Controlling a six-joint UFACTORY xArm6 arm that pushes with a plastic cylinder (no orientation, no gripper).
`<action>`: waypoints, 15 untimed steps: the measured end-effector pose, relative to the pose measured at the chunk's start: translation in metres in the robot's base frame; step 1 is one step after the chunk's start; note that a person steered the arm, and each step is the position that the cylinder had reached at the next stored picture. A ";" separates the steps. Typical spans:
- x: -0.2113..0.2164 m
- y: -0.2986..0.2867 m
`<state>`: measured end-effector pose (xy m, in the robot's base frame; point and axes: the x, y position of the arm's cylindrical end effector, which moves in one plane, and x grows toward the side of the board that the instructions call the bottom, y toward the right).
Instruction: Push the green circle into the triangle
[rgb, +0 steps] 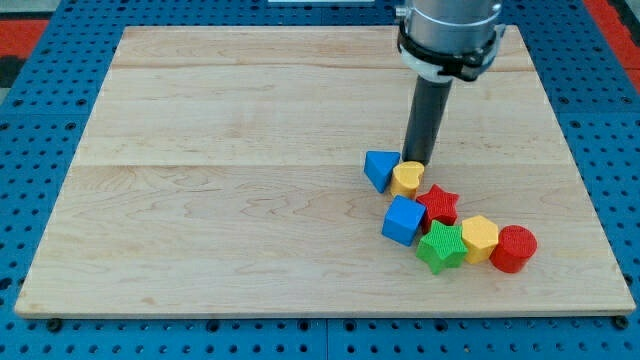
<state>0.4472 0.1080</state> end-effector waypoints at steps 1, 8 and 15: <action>-0.013 0.012; -0.160 0.021; -0.055 -0.017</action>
<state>0.3926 0.0909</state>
